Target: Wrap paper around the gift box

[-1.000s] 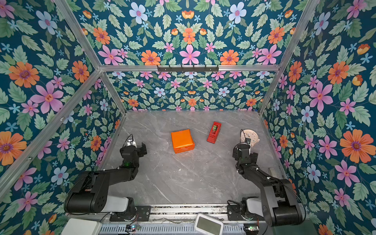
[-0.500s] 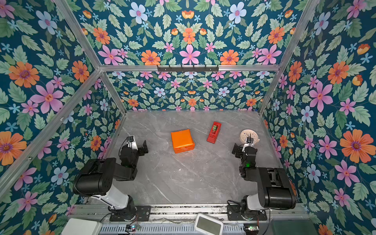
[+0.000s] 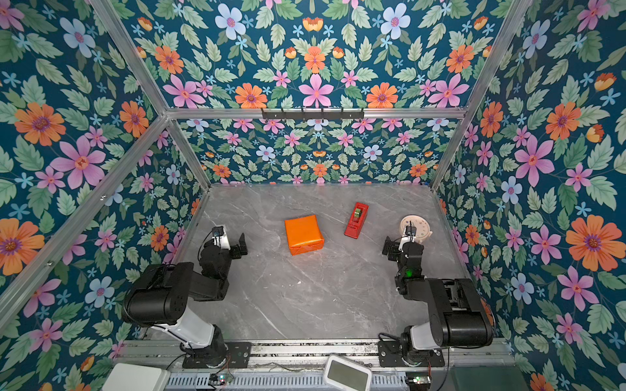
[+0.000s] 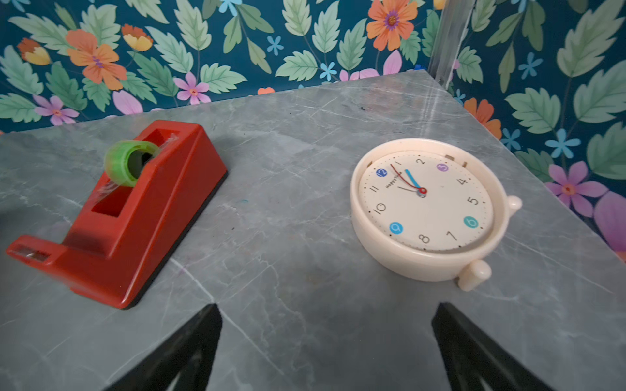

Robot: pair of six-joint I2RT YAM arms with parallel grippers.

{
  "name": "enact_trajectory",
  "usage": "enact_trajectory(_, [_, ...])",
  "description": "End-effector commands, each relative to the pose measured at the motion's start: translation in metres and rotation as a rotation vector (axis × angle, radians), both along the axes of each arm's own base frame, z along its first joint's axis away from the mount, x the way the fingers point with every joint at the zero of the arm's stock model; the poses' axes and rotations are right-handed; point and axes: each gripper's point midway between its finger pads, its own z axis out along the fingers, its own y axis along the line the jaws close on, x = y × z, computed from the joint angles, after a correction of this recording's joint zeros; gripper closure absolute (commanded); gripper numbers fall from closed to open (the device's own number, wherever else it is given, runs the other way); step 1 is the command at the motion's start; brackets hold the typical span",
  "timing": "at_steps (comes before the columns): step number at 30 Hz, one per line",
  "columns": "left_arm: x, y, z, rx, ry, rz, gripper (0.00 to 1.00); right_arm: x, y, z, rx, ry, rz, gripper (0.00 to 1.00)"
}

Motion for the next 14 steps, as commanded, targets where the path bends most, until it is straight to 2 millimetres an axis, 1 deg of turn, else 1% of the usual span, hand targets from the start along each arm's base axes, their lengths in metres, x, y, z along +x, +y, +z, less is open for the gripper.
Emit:
enact_trajectory(1, [0.0017,0.0005,0.0074,0.005,-0.030,0.003,0.00,0.0022,-0.0028,0.0049,-0.022,-0.015,-0.014,0.01])
enact_trajectory(14, [0.0020,0.0002,0.0070,0.006,-0.027,0.000,0.00,0.0022,-0.0028,0.0048,-0.022,-0.015,-0.014,0.01])
